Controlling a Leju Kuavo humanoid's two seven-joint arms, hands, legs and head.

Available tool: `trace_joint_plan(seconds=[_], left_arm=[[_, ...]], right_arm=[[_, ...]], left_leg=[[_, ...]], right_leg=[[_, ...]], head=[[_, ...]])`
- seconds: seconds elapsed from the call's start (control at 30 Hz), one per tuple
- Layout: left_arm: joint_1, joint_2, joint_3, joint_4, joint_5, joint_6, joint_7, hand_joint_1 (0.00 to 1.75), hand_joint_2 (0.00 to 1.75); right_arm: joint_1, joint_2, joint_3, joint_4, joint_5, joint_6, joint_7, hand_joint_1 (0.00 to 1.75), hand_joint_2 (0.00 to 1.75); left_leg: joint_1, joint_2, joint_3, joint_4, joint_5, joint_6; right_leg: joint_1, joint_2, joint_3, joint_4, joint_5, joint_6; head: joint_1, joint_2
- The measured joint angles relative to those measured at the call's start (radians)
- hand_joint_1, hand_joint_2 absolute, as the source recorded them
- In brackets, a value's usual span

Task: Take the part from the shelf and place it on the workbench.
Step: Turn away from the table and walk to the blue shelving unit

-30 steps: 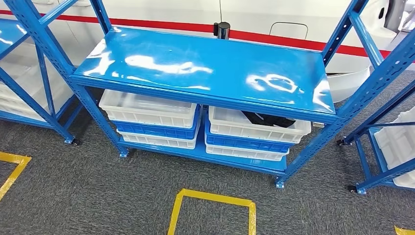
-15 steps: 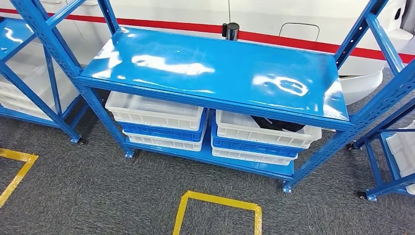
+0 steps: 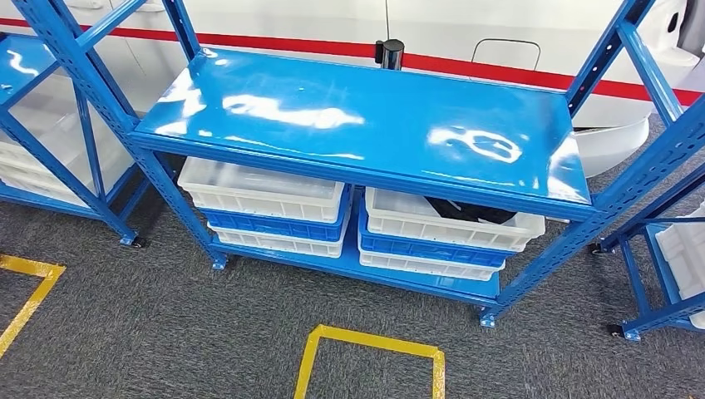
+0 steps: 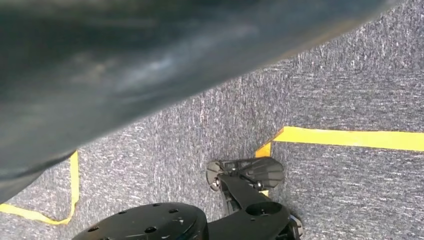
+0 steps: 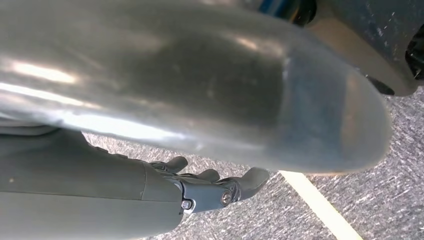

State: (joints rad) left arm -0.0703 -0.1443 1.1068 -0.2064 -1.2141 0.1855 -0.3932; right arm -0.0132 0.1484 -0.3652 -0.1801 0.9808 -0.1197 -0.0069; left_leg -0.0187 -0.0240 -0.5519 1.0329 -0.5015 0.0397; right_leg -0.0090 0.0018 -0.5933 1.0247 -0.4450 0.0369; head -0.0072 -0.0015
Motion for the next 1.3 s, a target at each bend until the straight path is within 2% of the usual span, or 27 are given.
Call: trace_joint_plan(seconds=[0.07, 0.1, 0.2, 0.23, 0.27, 0.3, 0.37, 0.4, 0.43, 0.5, 0.57, 0.6, 0.63, 0.7, 0.73, 0.77, 0.8, 0.87, 0.93, 1.0, 1.07, 1.1, 1.17, 1.23, 1.27, 1.3], left_arm=[[0.0, -0.001, 0.0, 0.0, 0.0, 0.001, 0.001, 0.0, 0.0], [0.0, -0.001, 0.0, 0.0, 0.0, 0.002, 0.001, 0.0, 0.0], [0.0, -0.001, 0.0, 0.0, 0.0, 0.003, 0.002, 0.0, 0.0], [0.0, -0.001, 0.0, 0.0, 0.0, 0.003, 0.002, 0.0, 0.0], [0.0, -0.001, 0.0, 0.0, 0.0, 0.003, 0.003, 0.0, 0.0], [0.0, -0.001, 0.0, 0.0, 0.0, 0.003, 0.003, 0.0, 0.0], [0.0, -0.002, 0.0, 0.0, -0.001, 0.003, 0.004, 0.0, 0.0], [0.0, -0.002, 0.0, 0.0, -0.001, 0.003, 0.004, 0.0, 0.0], [0.0, -0.002, 0.0, 0.0, -0.001, 0.003, 0.004, 0.0, 0.0], [0.0, -0.001, 0.0, 0.0, -0.001, 0.003, 0.004, 0.0, 0.0], [0.0, -0.001, 0.0, 0.0, -0.001, 0.004, 0.004, 0.0, 0.0], [0.0, -0.001, 0.0, 0.0, -0.001, 0.004, 0.004, 0.0, 0.0], [0.0, -0.001, 0.0, 0.0, -0.001, 0.004, 0.004, 0.0, 0.0], [0.0, -0.002, 0.0, 0.0, -0.001, 0.004, 0.004, 0.0, 0.0], [0.0, -0.002, 0.0, 0.0, -0.001, 0.004, 0.004, 0.0, 0.0], [0.001, -0.002, 0.0, 0.0, -0.001, 0.004, 0.004, 0.0, 0.0], [0.001, -0.002, 0.001, 0.0, -0.001, 0.004, 0.004, 0.0, 0.0], [0.001, -0.001, 0.001, 0.0, -0.001, 0.004, 0.004, 0.0, 0.0], [0.001, -0.002, 0.001, 0.0, -0.001, 0.004, 0.004, 0.0, 0.0], [0.0, -0.002, 0.001, 0.0, -0.001, 0.004, 0.004, 0.0, 0.0], [0.0, -0.002, 0.001, 0.0, -0.001, 0.004, 0.004, 0.0, 0.0], [0.0, -0.001, 0.001, 0.0, -0.001, 0.004, 0.004, 0.0, 0.0], [0.0, -0.001, 0.001, 0.0, -0.001, 0.004, 0.004, 0.0, 0.0], [0.0, -0.001, 0.001, 0.0, -0.001, 0.004, 0.004, 0.0, 0.0], [0.0, -0.001, 0.001, 0.0, -0.001, 0.004, 0.004, 0.0, 0.0], [0.0, -0.001, 0.001, 0.0, -0.001, 0.004, 0.004, 0.0, 0.0]], right_arm=[[0.0, 0.001, 0.0, 0.0, 0.0, 0.0, 0.002, 0.0, 0.0], [0.0, 0.001, 0.0, 0.0, 0.0, 0.0, 0.002, 0.0, 0.0], [0.001, 0.001, -0.002, 0.0, 0.0, 0.0, 0.004, 0.0, 0.0], [0.001, 0.001, -0.003, 0.0, 0.0, 0.0, 0.004, 0.0, 0.0], [0.002, 0.001, -0.004, 0.0, 0.0, 0.0, 0.005, 0.0, 0.0], [0.002, 0.001, -0.004, 0.0, 0.0, 0.0, 0.006, 0.0, 0.0], [0.001, 0.0, -0.005, 0.0, 0.001, 0.0, 0.006, 0.0, 0.0], [0.0, 0.0, -0.005, 0.0, 0.002, 0.0, 0.006, 0.0, 0.0], [-0.001, 0.0, -0.005, 0.0, 0.002, 0.0, 0.006, 0.0, 0.0], [-0.001, 0.0, -0.005, 0.0, 0.003, 0.0, 0.006, 0.0, 0.0], [0.0, 0.0, -0.006, 0.0, 0.003, 0.0, 0.006, 0.0, 0.0], [0.001, 0.0, -0.006, 0.0, 0.003, 0.0, 0.006, 0.0, 0.0], [0.001, 0.0, -0.006, 0.0, 0.003, 0.0, 0.006, 0.0, 0.0], [0.0, 0.0, -0.006, 0.0, 0.003, 0.0, 0.006, 0.0, 0.0], [0.0, 0.0, -0.006, 0.0, 0.003, 0.0, 0.006, 0.0, 0.0], [0.001, 0.0, -0.006, 0.0, 0.003, 0.0, 0.006, 0.0, 0.0], [0.001, 0.0, -0.006, 0.0, 0.003, 0.0, 0.006, 0.0, 0.0], [0.001, 0.0, -0.006, 0.0, 0.003, 0.0, 0.006, 0.0, 0.0], [0.0, 0.0, -0.006, 0.0, 0.003, 0.0, 0.007, 0.0, 0.0], [0.0, 0.0, -0.006, 0.0, 0.003, 0.0, 0.007, 0.0, 0.0], [0.002, 0.0, -0.007, 0.0, 0.004, 0.0, 0.007, 0.0, 0.0], [0.002, 0.001, -0.007, 0.0, 0.004, 0.0, 0.008, 0.0, 0.0], [0.001, 0.001, -0.007, 0.0, 0.005, 0.0, 0.008, 0.0, 0.0], [0.0, 0.001, -0.007, 0.0, 0.007, 0.0, 0.008, 0.0, 0.0], [0.001, 0.001, -0.007, 0.0, 0.009, 0.0, 0.007, 0.0, 0.0], [0.002, 0.001, -0.007, 0.0, 0.012, 0.0, 0.005, 0.0, 0.0]], left_leg=[[0.004, 0.002, 0.006, -0.011, 0.008, 0.007], [0.008, 0.004, 0.009, -0.016, 0.013, 0.011], [0.011, 0.011, 0.01, -0.019, 0.016, 0.014], [0.012, 0.013, 0.009, -0.019, 0.016, 0.014], [0.012, 0.015, 0.009, -0.019, 0.015, 0.013], [0.013, 0.016, 0.01, -0.019, 0.014, 0.012], [0.014, 0.018, 0.013, -0.018, 0.011, 0.005], [0.013, 0.019, 0.015, -0.017, 0.007, -0.001], [0.011, 0.019, 0.016, -0.017, 0.004, -0.007], [0.01, 0.021, 0.017, -0.017, 0.001, -0.019], [0.016, 0.022, 0.015, -0.006, -0.008, -0.031], [0.018, 0.022, 0.006, 0.019, -0.024, -0.037], [0.021, 0.021, -0.014, 0.065, -0.05, -0.041], [0.024, 0.021, -0.078, 0.193, -0.111, -0.049], [0.027, 0.021, -0.107, 0.244, -0.126, -0.052], [0.029, 0.021, -0.121, 0.265, -0.123, -0.054], [0.033, 0.021, -0.118, 0.248, -0.101, -0.056], [0.042, 0.016, -0.065, 0.129, -0.029, -0.059], [0.045, 0.007, -0.019, 0.026, 0.011, -0.059], [0.037, 0.002, -0.011, 0.004, 0.012, -0.05], [0.033, 0.006, -0.012, 0.0, 0.018, -0.034], [0.032, 0.007, -0.012, -0.002, 0.02, -0.025], [0.031, 0.013, -0.014, -0.004, 0.023, -0.014], [0.028, 0.019, -0.016, -0.004, 0.023, -0.008], [0.027, 0.02, -0.017, -0.004, 0.023, -0.008], [0.026, 0.021, -0.016, -0.004, 0.023, -0.008]], right_leg=[[-0.002, 0.0, -0.008, 0.015, -0.008, 0.004], [-0.002, 0.0, -0.022, 0.043, -0.022, 0.003], [-0.004, 0.0, -0.11, 0.219, -0.093, 0.0], [-0.006, 0.0, -0.134, 0.264, -0.104, 0.003], [-0.007, -0.001, -0.14, 0.273, -0.1, 0.01], [-0.009, -0.001, -0.125, 0.24, -0.082, 0.019], [-0.011, -0.008, -0.057, 0.104, -0.033, 0.033], [-0.01, -0.01, -0.025, 0.044, -0.015, 0.032], [-0.008, -0.012, -0.004, 0.008, -0.006, 0.026], [-0.002, -0.007, 0.006, -0.007, -0.002, 0.007], [-0.007, -0.004, 0.009, -0.01, 0.0, -0.007], [-0.01, -0.003, 0.011, -0.012, 0.001, -0.015], [-0.013, -0.002, 0.014, -0.014, 0.0, -0.022], [-0.011, -0.001, 0.016, -0.014, -0.002, -0.031], [-0.01, 0.001, 0.017, -0.013, -0.002, -0.033], [-0.01, 0.005, 0.017, -0.013, -0.002, -0.033], [-0.01, 0.009, 0.019, -0.013, -0.003, -0.032], [-0.012, 0.019, 0.022, -0.012, -0.005, -0.028], [-0.008, 0.026, 0.022, -0.007, -0.009, -0.017], [-0.007, 0.03, 0.019, -0.008, -0.009, -0.004], [-0.012, 0.029, 0.012, -0.005, -0.011, 0.007], [-0.013, 0.025, 0.002, 0.013, -0.022, 0.008], [-0.012, 0.016, -0.046, 0.113, -0.07, 0.001], [-0.01, 0.013, -0.109, 0.24, -0.119, -0.007], [-0.01, 0.013, -0.123, 0.27, -0.126, -0.005], [-0.009, 0.012, -0.12, 0.263, -0.117, -0.001]], head=[[0.0, 0.0], [0.002, 0.0], [0.005, 0.0], [0.005, 0.0], [0.006, 0.0], [0.005, 0.0], [0.006, 0.0], [0.006, 0.0], [0.005, 0.0], [0.004, 0.0], [0.003, 0.0], [0.001, 0.0], [-0.001, 0.0], [-0.003, 0.0], [-0.003, 0.0], [-0.003, 0.0], [-0.003, 0.0], [-0.003, 0.0], [-0.002, 0.0], [0.0, 0.0], [0.001, 0.0], [0.002, 0.0], [0.004, 0.0], [0.004, 0.0], [0.004, 0.0], [0.004, 0.0]])
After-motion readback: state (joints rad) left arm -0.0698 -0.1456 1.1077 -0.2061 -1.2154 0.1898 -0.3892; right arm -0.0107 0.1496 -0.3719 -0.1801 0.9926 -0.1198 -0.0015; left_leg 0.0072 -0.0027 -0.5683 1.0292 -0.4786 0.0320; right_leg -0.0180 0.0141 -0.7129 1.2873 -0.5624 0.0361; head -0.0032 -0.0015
